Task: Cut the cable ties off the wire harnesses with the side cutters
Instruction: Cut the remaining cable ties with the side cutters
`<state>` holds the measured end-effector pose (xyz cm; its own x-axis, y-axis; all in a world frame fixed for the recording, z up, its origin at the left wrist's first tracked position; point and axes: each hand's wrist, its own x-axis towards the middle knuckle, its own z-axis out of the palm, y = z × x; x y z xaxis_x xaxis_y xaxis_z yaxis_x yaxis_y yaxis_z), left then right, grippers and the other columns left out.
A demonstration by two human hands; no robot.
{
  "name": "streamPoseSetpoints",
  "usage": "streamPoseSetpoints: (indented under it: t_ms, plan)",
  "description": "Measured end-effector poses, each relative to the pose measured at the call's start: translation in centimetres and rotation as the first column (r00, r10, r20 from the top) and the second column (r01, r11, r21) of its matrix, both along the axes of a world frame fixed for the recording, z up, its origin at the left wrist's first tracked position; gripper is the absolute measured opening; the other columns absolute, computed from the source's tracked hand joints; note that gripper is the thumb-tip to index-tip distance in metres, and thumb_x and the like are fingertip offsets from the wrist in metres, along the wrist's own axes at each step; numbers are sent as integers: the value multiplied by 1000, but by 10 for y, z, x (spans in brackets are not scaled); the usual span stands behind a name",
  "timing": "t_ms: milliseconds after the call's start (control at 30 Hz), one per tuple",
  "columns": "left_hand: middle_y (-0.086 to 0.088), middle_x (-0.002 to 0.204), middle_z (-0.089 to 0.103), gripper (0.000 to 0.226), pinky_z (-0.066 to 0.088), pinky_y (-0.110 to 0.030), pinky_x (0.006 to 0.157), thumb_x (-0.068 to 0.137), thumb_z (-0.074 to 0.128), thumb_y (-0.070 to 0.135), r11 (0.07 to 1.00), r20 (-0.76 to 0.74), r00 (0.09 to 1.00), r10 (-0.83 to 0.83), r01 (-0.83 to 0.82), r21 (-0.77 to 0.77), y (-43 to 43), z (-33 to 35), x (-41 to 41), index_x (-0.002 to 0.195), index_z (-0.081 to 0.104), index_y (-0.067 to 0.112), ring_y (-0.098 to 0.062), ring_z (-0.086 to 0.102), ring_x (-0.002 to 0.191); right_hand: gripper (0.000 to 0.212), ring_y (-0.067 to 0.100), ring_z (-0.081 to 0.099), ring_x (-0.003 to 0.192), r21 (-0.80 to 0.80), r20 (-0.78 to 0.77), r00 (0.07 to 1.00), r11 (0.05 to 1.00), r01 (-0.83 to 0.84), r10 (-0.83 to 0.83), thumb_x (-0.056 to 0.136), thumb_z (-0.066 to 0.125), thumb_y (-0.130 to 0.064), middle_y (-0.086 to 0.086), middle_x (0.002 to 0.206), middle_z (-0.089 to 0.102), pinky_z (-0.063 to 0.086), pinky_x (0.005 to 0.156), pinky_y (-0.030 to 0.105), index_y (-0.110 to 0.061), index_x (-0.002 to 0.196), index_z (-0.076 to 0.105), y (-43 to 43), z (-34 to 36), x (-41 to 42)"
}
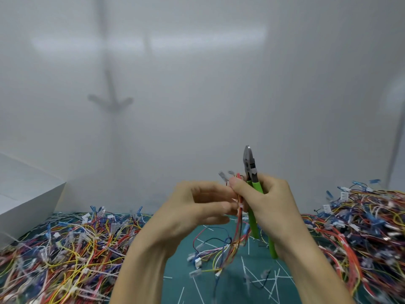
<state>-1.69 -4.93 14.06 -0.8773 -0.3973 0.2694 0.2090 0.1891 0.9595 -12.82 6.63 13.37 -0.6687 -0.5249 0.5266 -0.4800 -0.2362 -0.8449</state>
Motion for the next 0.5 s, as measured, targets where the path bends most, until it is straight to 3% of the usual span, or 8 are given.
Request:
streamPoseSetpoints:
  t_ms: [67,133,200,233,300,367,433,500]
  plan:
    - [-15,93,75,11,58,-23,67,92,63,7,982,-8,989,151,-149,117,-6,-3,-3,93,74,4,-20,75,84,25,13,43,60,-12,-71,996,999,-52,51,89,71,-24,4,62,49,36,58,31,-3,79,64,2,2,1]
    - [-16,91,76,31,59,-25,62,100,53,26,926,25,964,263,-260,273,-12,-6,-9,95,71,1,-21,75,79,14,12,48,63,59,-173,974,988,-140,149,89,72,-22,4,66,56,40,59,32,-10,84,68,5,6,6]
    - [-19,91,75,48,60,-28,57,102,46,40,858,62,963,263,-262,441,-18,-9,-15,96,68,-2,-24,74,74,3,10,57,72,186,-252,926,953,-240,282,88,74,-21,-7,76,64,46,70,32,-22,86,73,6,8,10]
    - [-21,94,74,52,60,-30,56,101,46,43,822,61,968,244,-240,516,-21,-12,-19,99,68,-4,-26,73,73,10,8,57,74,255,-286,892,925,-283,351,87,75,-21,-14,78,63,44,71,28,-27,81,71,6,7,12]
    - [-22,96,73,47,61,-34,63,96,54,38,760,10,979,201,-163,629,-26,-15,-22,104,66,-6,-27,72,75,25,4,49,69,404,-307,837,858,-317,453,86,75,-21,-18,70,55,38,68,23,-36,69,63,4,6,15]
    - [-19,90,73,35,62,-34,66,75,68,19,735,-65,974,216,-119,667,-29,-19,-22,97,67,-8,-23,73,71,29,9,43,66,531,-283,816,791,-304,504,87,73,-24,-7,66,47,37,65,31,-33,65,57,3,3,14]
    - [-15,81,75,34,60,-25,56,59,71,12,759,-103,963,248,-127,639,-34,-22,-20,88,69,-6,-15,72,63,28,19,41,65,593,-264,805,748,-299,532,87,71,-33,-2,64,44,36,64,36,-25,66,55,4,1,12]
    - [-12,78,75,31,56,-20,52,60,70,9,783,-131,961,245,-117,611,-38,-23,-16,88,69,-5,-11,68,57,33,23,49,66,594,-240,828,751,-288,507,85,67,-48,8,68,55,43,66,42,-18,73,62,5,1,10]
